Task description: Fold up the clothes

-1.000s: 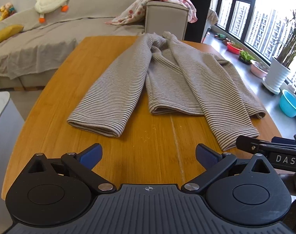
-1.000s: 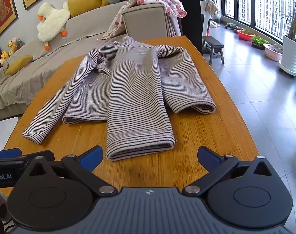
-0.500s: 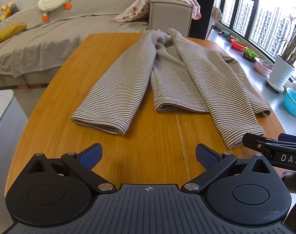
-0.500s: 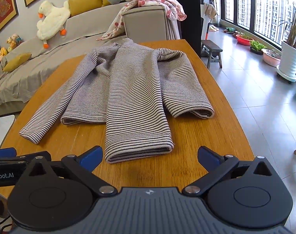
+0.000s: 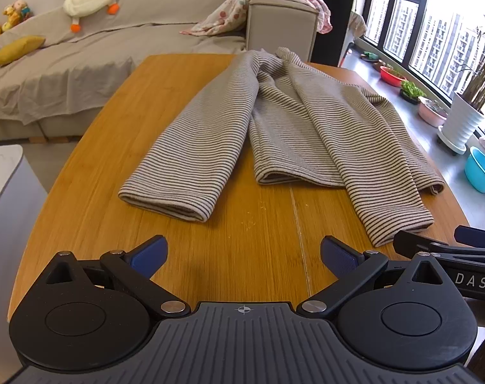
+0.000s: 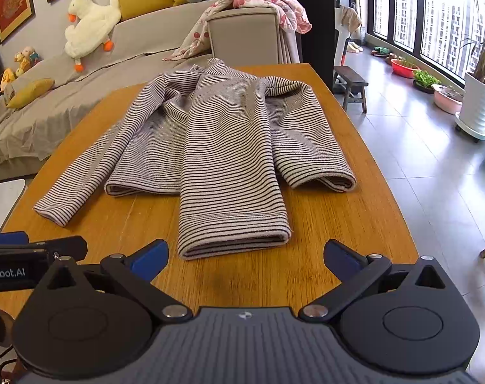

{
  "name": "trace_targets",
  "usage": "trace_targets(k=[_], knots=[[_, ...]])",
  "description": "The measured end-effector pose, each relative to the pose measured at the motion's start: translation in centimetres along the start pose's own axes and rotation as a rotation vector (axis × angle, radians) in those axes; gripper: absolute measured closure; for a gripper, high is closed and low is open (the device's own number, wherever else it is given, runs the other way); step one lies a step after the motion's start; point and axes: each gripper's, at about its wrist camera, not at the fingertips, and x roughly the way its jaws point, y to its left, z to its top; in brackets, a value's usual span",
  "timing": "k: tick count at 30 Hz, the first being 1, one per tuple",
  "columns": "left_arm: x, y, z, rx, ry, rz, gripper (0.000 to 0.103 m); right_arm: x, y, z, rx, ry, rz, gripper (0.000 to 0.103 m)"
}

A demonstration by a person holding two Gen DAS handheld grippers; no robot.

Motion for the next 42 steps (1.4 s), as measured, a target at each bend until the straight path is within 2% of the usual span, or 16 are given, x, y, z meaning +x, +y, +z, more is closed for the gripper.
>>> trace_targets(k=[42], knots=[[0.47,0.25,0.15,-0.012,0.013,-0.017,0.0,0.68,0.36,-0.32,-0.027,0.037,-0.003,0.0]])
